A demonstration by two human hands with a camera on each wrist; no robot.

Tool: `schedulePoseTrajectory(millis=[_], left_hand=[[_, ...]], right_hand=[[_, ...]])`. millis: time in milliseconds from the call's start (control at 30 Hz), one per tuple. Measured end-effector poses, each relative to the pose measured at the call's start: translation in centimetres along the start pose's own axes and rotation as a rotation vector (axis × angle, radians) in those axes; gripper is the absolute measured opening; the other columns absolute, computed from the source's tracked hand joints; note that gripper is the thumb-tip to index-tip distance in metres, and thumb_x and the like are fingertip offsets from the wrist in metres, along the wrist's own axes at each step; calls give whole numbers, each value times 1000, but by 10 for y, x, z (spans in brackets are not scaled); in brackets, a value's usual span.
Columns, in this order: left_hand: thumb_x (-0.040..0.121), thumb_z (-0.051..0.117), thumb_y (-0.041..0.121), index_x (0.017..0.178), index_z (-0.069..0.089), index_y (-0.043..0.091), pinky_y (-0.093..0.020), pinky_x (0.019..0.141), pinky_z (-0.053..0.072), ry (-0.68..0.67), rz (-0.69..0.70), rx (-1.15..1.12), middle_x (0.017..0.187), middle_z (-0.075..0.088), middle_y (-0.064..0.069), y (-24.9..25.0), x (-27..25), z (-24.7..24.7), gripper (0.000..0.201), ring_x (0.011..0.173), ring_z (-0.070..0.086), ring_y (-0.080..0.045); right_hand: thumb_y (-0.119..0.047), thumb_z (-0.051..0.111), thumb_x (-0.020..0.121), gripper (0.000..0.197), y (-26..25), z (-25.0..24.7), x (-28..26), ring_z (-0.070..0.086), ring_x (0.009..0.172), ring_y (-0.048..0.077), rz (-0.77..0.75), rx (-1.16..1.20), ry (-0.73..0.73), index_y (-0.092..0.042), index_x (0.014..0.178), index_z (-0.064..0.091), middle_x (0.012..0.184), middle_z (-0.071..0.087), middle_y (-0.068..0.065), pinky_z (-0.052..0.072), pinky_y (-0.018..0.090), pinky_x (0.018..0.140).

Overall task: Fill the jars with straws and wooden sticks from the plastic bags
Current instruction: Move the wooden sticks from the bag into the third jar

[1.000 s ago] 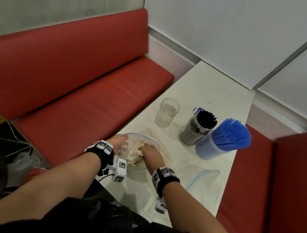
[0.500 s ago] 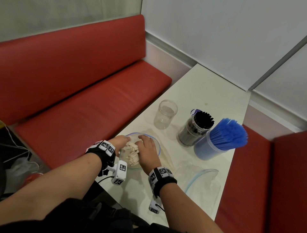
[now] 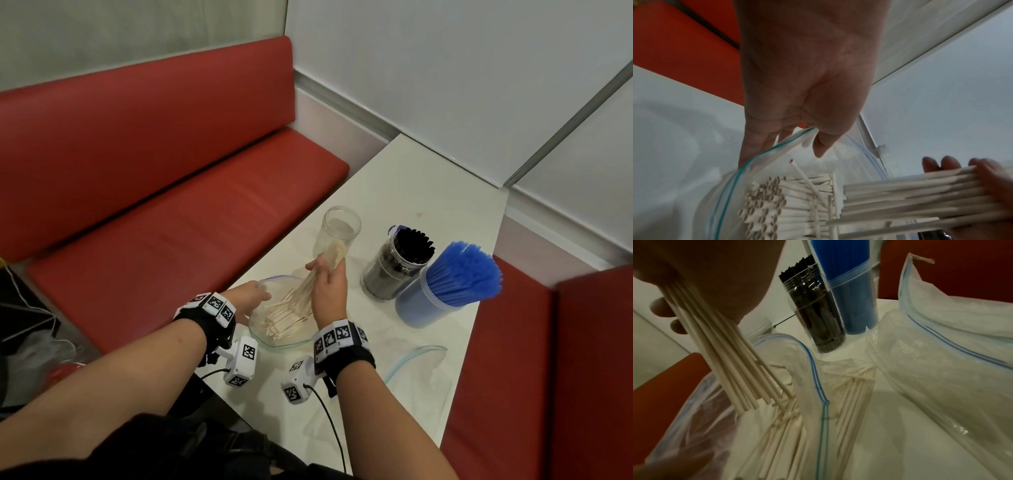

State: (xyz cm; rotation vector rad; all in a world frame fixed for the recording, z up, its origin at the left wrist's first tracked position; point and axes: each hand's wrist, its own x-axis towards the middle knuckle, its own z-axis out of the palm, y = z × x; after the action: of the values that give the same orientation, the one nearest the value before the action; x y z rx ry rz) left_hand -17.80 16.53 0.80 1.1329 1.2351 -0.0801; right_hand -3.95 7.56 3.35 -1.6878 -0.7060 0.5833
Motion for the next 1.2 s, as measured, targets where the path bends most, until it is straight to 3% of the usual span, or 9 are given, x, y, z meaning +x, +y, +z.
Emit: schedulePoseTrajectory(millis=[133, 267, 467, 567, 700, 767, 933, 1033, 1200], left_hand=[[92, 48, 6, 127, 49, 16, -50, 96, 47, 11, -13, 80, 117, 46, -13, 7, -1, -5, 36, 99, 49, -29], [89, 48, 5, 137, 47, 21, -43, 100, 40, 102, 64, 94, 130, 48, -12, 18, 5, -9, 50, 115, 46, -29], [94, 48, 8, 107, 67, 3, -39, 76, 56, 479, 467, -127, 100, 68, -18, 31, 8, -7, 24, 82, 66, -26], [99, 49, 14, 110, 62, -6, -30, 60, 58, 213, 431, -424, 93, 66, -23, 46, -1, 5, 26, 66, 68, -23], [99, 35, 57, 117, 57, -7, -46, 94, 52, -397, 161, -745, 121, 63, -27, 66, -16, 23, 71, 111, 64, -40], [98, 29, 63, 121, 59, -10, -47, 99, 50, -582, 119, -881, 125, 62, -27, 74, -19, 32, 82, 115, 62, -40], [103, 42, 37, 108, 71, -4, -41, 86, 57, -707, 162, -913, 105, 67, -17, 96, -30, 53, 50, 94, 69, -28], [98, 50, 17, 109, 64, -1, -32, 75, 60, -668, 189, -879, 98, 60, -12, 104, -33, 56, 25, 86, 63, -21], [90, 58, 19, 91, 62, 2, -20, 47, 55, -712, 54, -805, 80, 52, -9, 111, -31, 57, 17, 62, 59, -15]], right_hand=[[-25, 46, 107, 32, -7, -17, 11, 58, 95, -10, 76, 134, 141, 2, 101, 62, 96, 67, -19, 42, 13, 86], [-18, 45, 107, 22, -17, -31, 20, 60, 118, 33, 145, 272, 249, -16, 90, 58, 113, 67, 21, 40, 53, 111], [-12, 43, 108, 10, -38, -54, 31, 62, 76, 18, 174, 575, 309, -11, 101, 51, 77, 61, 2, 51, 42, 89], [-10, 42, 108, 12, -69, -63, 37, 61, 72, 17, 116, 689, 245, -13, 100, 50, 72, 62, 1, 52, 36, 82], [-12, 43, 108, 6, -113, -59, 37, 62, 71, 17, 2, 686, 132, -9, 104, 48, 75, 61, 3, 55, 34, 77], [-14, 44, 108, 8, -128, -54, 32, 63, 71, 17, -40, 580, 110, -8, 105, 47, 73, 62, 0, 55, 35, 76], [-18, 48, 105, 8, -138, -46, 19, 68, 82, 15, -114, 303, 82, -12, 109, 52, 86, 66, 3, 56, 41, 89], [-12, 55, 101, 10, -139, -49, 17, 67, 82, 16, -119, 366, 57, -11, 111, 52, 90, 64, 7, 57, 32, 82], [-7, 68, 92, 18, -143, -58, 18, 63, 75, 20, -137, 406, -23, -16, 103, 57, 80, 61, 7, 56, 31, 71]])
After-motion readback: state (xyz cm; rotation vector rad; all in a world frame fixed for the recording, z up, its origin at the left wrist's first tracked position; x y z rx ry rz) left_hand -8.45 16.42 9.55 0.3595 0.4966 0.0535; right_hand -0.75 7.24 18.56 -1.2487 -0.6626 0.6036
